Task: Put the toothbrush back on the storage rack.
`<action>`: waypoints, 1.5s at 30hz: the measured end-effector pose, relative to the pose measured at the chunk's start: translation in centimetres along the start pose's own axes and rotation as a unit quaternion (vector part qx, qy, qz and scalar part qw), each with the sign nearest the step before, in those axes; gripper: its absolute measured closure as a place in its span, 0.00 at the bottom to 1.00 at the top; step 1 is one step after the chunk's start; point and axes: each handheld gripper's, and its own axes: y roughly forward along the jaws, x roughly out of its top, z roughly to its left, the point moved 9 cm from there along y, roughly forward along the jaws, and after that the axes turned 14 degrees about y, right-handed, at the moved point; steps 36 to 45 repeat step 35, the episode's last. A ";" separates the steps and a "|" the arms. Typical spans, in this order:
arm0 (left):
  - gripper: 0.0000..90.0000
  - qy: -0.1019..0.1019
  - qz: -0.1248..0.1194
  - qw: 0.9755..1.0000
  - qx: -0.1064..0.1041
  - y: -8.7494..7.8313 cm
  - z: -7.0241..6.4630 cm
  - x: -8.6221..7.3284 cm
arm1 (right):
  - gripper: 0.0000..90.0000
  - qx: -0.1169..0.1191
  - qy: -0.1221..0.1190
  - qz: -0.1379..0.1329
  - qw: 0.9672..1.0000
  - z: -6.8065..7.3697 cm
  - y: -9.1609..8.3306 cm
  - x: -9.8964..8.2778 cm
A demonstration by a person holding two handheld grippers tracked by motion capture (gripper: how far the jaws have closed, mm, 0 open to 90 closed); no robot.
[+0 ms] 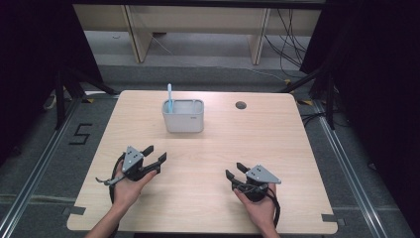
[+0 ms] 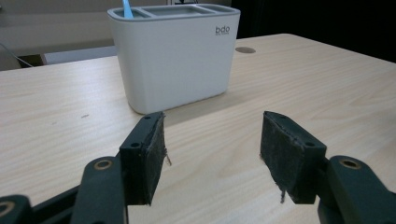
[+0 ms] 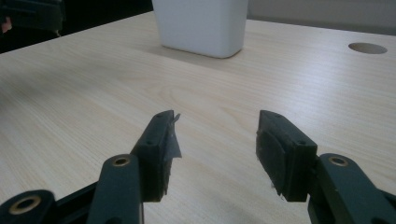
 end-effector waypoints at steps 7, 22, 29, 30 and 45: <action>0.44 0.002 0.002 1.000 0.004 -1.0 -0.5 -1.5 | 0.53 0.002 0.003 0.001 1.000 0.1 0.1 0.0; 0.44 0.022 -0.017 0.999 0.028 -1.9 -0.8 -1.9 | 0.53 0.001 -0.011 0.002 1.000 0.0 0.1 0.0; 0.43 0.010 -0.027 0.999 0.032 -1.9 -0.5 -1.9 | 0.53 -0.004 -0.017 0.006 1.000 0.0 0.1 -0.1; 0.43 0.012 -0.020 0.999 0.033 -2.0 -0.5 -1.9 | 0.53 -0.003 -0.017 0.007 1.000 0.0 0.1 -0.1; 0.44 0.019 -0.016 0.999 0.033 -1.9 -0.7 -1.9 | 0.53 0.001 0.007 0.012 1.000 0.3 0.2 -0.3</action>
